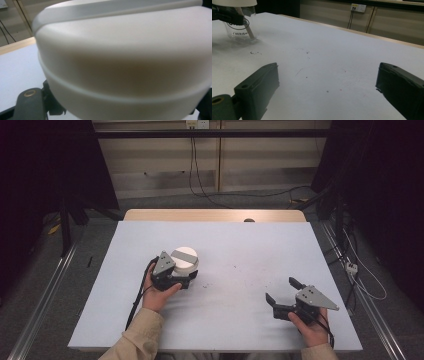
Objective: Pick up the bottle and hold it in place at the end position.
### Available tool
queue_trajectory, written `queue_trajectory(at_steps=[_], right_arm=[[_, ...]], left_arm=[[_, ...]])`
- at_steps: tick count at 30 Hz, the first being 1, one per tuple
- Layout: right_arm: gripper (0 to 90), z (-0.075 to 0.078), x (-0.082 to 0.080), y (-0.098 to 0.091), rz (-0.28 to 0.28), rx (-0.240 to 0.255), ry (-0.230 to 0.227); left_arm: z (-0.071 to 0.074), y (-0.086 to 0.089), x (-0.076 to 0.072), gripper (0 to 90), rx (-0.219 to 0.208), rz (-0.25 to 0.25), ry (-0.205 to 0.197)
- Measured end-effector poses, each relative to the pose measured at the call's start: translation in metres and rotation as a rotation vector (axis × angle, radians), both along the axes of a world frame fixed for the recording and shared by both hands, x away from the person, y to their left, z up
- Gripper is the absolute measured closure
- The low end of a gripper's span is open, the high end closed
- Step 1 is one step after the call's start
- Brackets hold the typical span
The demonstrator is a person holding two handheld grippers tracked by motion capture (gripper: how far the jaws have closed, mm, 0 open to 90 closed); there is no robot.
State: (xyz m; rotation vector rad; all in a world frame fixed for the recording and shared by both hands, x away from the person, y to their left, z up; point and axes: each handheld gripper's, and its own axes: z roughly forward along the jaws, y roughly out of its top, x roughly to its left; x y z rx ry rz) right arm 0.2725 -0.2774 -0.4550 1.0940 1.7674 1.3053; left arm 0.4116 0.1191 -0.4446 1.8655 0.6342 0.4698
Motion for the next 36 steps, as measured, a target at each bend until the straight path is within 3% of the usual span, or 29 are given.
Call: queue_trajectory(at_steps=[2,6,8,14,22,36], right_arm=[[4.0,0.0,0.001,-0.001,-0.003,-0.001,-0.006],[3.9,0.001,0.001,-0.001,-0.007,0.002,-0.006],[3.9,0.001,0.002,-0.002,-0.013,0.001,-0.005],[4.0,0.0,0.004,-0.002,-0.004,0.004,0.002],[4.0,-0.001,0.006,0.0,0.013,0.006,0.006],[4.2,0.0,0.012,0.002,0.011,0.027,0.006]], left_arm=[[0.001,-0.003,0.002,18.5,0.02,-0.008,-0.011],[0.0,-0.008,0.007,18.5,-0.003,-0.009,0.0],[0.001,-0.009,0.009,18.5,0.017,-0.024,-0.005],[0.001,-0.015,0.012,18.5,-0.004,-0.038,0.002],[0.002,-0.021,0.018,18.5,0.006,-0.056,0.011],[0.003,-0.03,0.03,18.5,0.01,-0.053,0.021]])
